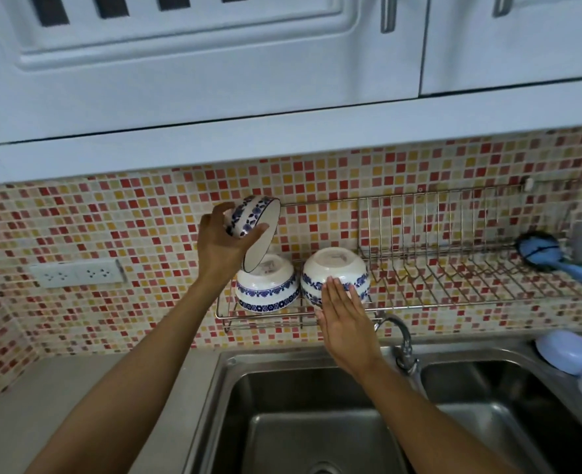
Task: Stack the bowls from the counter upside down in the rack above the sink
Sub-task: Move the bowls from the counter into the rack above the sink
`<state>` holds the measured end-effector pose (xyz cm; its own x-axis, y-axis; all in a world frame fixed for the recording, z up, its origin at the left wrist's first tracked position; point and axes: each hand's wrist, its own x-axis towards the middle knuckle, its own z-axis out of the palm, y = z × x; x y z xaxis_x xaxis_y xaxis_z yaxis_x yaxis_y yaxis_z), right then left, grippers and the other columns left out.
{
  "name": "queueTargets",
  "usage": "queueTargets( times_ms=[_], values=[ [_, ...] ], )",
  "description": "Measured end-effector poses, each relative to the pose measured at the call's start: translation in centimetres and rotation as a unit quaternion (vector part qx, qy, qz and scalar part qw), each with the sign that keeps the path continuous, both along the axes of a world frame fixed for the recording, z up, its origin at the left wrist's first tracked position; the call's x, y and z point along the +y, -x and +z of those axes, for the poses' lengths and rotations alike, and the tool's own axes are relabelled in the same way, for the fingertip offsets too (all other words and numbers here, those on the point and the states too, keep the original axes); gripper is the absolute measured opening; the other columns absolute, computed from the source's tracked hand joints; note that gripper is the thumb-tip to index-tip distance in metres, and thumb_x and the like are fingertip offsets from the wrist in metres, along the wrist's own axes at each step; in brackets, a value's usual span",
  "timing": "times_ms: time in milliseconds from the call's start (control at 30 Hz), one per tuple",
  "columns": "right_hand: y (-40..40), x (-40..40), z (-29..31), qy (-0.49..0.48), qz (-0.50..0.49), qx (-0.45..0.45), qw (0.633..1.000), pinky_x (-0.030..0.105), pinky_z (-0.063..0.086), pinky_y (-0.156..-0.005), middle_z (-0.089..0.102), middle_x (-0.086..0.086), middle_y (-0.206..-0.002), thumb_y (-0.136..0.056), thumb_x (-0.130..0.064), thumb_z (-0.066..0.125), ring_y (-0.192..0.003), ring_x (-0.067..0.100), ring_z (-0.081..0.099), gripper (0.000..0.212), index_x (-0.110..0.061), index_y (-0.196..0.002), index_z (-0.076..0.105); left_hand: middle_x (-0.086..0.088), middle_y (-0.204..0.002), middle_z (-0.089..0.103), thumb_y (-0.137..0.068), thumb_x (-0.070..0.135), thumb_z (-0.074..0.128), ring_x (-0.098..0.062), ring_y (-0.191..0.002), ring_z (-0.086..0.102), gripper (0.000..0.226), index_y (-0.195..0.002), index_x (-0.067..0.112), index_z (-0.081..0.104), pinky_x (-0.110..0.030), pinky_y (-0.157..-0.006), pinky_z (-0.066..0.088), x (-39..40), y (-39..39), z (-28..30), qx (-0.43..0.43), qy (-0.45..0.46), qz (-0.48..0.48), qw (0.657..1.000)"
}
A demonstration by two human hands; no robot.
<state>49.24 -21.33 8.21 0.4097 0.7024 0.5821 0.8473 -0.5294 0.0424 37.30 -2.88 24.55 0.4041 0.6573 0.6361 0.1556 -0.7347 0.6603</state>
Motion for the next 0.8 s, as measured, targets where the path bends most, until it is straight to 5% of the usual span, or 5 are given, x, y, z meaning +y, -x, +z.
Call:
queueTargets(
  times_ms=[200, 400, 533, 800],
  values=[
    [0.0, 0.1, -0.2, -0.002, -0.002, -0.001, 1.0, 0.042, 0.007, -0.117, 0.036, 0.018, -0.149, -0.103, -0.037, 0.024, -0.143, 0.025, 0.026, 0.055, -0.002, -0.143, 0.035, -0.017, -0.121, 0.048, -0.066, 0.052, 0.078, -0.031, -0.109, 0.048, 0.082, -0.131, 0.016, 0.044, -0.039, -0.082, 0.049, 0.3, -0.6, -1.8, 0.094, -0.17, 0.001, 0.981],
    [0.0, 0.1, -0.2, -0.005, -0.002, 0.011, 1.0, 0.042, 0.008, -0.117, 0.036, 0.016, -0.15, -0.103, -0.038, 0.02, -0.143, 0.024, 0.025, 0.055, -0.003, -0.144, 0.034, -0.02, -0.112, 0.057, -0.06, 0.059, 0.077, -0.038, -0.101, 0.055, 0.086, -0.125, 0.009, 0.049, -0.045, -0.07, 0.056, -0.4, -0.9, -4.5, 0.221, -0.323, 0.032, 0.92],
    [0.0, 0.1, -0.2, -0.016, 0.0, 0.02, 1.0, 0.042, 0.01, -0.116, 0.037, 0.016, -0.149, -0.103, -0.038, 0.015, -0.143, 0.024, 0.027, 0.056, -0.003, -0.143, 0.033, -0.02, -0.121, 0.055, -0.064, 0.063, 0.071, -0.039, -0.106, 0.054, 0.083, -0.128, 0.014, 0.05, -0.045, -0.086, 0.051, 0.2, -1.3, -5.7, 0.273, -0.338, 0.036, 0.9],
    [0.2, 0.2, -0.2, -0.025, 0.003, 0.022, 0.999, 0.043, 0.012, -0.117, 0.038, 0.016, -0.149, -0.103, -0.037, 0.018, -0.143, 0.024, 0.028, 0.056, -0.002, -0.143, 0.035, -0.021, -0.122, 0.052, -0.058, 0.057, 0.079, -0.04, -0.111, 0.05, 0.083, -0.125, 0.02, 0.048, -0.048, -0.091, 0.049, 0.7, -1.4, -7.6, 0.304, -0.367, 0.017, 0.879]
  ],
)
